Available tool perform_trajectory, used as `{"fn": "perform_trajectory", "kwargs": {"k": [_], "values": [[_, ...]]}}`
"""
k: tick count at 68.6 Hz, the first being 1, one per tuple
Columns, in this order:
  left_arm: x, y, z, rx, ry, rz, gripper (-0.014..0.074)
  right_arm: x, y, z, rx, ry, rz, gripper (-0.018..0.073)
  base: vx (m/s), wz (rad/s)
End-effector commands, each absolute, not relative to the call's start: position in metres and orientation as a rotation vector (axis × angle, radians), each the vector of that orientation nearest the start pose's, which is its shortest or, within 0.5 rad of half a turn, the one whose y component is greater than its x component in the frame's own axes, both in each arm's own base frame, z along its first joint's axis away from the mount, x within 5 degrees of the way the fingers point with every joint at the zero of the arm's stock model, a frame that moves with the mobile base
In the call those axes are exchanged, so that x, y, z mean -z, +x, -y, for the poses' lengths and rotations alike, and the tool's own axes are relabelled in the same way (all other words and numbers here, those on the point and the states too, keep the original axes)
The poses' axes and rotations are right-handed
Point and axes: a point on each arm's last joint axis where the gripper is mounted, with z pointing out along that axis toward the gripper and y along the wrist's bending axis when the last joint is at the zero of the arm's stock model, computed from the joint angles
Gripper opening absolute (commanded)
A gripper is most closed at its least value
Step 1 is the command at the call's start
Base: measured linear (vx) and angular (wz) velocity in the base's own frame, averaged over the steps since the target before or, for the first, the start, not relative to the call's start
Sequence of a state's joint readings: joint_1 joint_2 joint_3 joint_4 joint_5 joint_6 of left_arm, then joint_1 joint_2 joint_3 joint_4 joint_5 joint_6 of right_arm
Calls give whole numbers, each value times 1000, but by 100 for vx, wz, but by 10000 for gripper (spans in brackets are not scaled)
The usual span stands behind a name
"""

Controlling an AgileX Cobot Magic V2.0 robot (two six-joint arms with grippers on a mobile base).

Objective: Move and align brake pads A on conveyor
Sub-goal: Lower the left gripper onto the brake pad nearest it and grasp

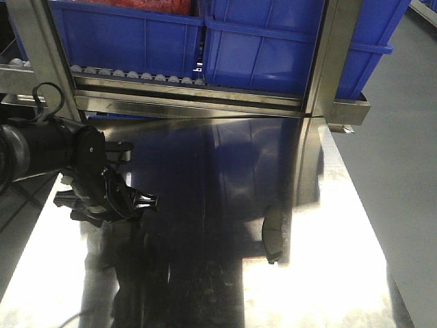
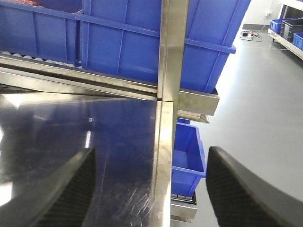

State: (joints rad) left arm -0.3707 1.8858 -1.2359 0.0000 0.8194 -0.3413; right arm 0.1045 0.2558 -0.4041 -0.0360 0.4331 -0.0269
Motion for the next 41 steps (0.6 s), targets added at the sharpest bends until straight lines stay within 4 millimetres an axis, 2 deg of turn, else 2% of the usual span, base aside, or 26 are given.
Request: {"fn": "perform_trajectory", "kwargs": {"k": [1, 13, 23, 33, 41], "values": [[-192, 345, 136, 145, 17, -2892, 534, -309, 65, -5, -7, -141, -1670, 490, 0, 0], [-185, 349, 136, 144, -7, -2886, 529, -309, 65, -5, -7, -141, -1670, 490, 0, 0], [-181, 352, 136, 132, -35, -2866, 461, -309, 65, -5, -7, -141, -1670, 490, 0, 0], [-176, 353, 136, 125, -32, -2878, 286, -309, 65, -5, -7, -141, -1670, 490, 0, 0], [-177, 354, 136, 112, -13, -2865, 74, -309, 65, -5, -7, -141, -1670, 490, 0, 0]]}}
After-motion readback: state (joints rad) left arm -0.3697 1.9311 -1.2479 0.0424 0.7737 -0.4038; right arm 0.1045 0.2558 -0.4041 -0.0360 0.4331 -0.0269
